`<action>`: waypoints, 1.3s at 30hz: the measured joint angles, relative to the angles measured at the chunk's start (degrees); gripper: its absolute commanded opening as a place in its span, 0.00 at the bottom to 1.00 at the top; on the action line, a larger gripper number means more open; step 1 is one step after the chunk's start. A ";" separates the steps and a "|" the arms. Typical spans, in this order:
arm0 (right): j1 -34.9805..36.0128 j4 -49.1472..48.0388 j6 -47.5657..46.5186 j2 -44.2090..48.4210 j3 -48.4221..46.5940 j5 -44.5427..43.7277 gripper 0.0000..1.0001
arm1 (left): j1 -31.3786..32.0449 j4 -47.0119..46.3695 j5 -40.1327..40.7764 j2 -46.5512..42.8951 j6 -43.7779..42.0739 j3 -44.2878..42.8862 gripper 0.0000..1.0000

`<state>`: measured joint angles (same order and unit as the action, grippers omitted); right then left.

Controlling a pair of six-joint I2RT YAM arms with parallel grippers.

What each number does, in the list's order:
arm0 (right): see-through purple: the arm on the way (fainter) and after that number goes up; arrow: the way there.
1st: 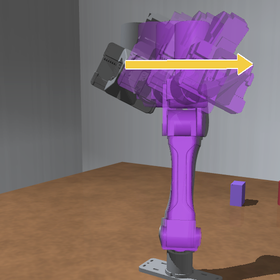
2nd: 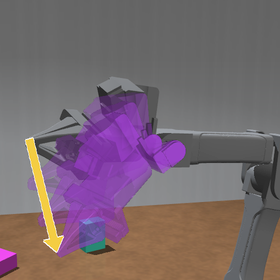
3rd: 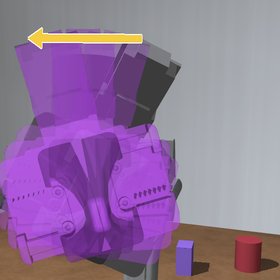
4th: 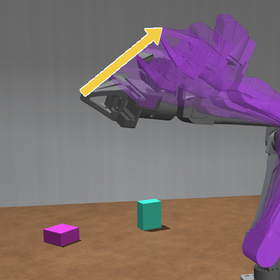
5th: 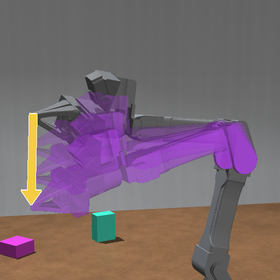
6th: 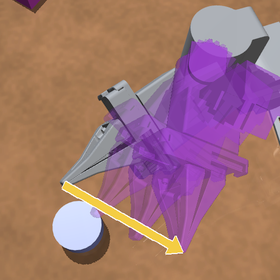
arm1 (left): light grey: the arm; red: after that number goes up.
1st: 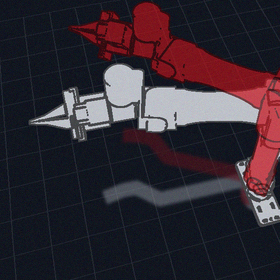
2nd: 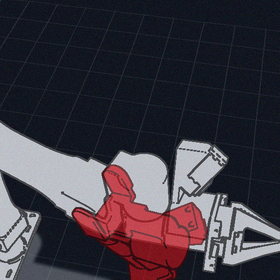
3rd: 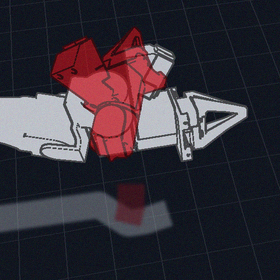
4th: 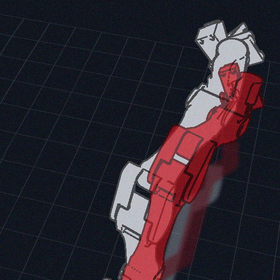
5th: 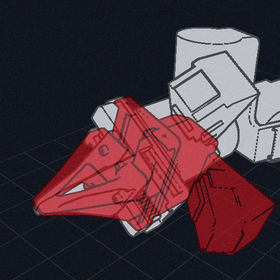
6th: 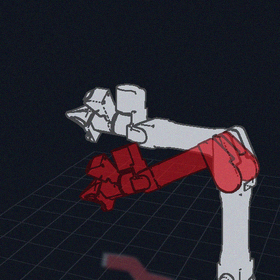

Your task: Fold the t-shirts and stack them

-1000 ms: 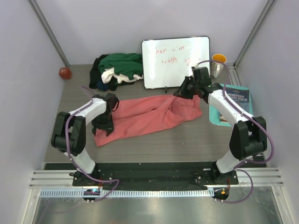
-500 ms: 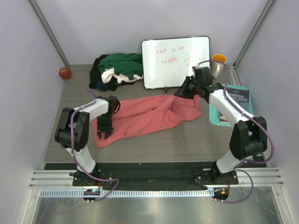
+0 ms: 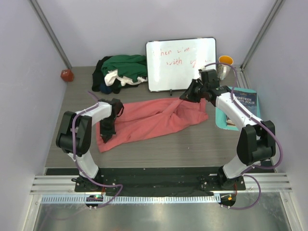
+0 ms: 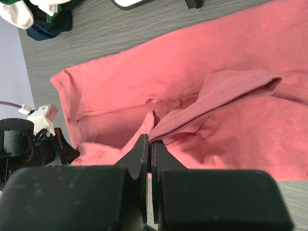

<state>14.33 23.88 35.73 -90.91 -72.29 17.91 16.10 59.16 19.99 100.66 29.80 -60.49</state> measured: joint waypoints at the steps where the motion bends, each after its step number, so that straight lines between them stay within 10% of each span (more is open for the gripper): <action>1: 0.00 0.02 0.00 0.11 0.04 0.00 0.01 | 0.00 0.00 0.02 0.00 0.00 0.00 0.00; 24: -0.33 11.47 -4.26 10.49 2.64 -1.51 0.01 | 0.00 1.40 11.91 -20.79 4.20 -3.15 0.00; 39: -0.31 18.67 0.74 33.16 9.53 0.24 0.01 | 0.00 1.40 11.65 -34.75 5.49 -0.92 0.00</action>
<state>14.02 42.54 36.47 -57.76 -62.76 18.15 16.10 60.55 31.64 65.91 35.29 -61.41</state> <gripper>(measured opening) 0.041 0.003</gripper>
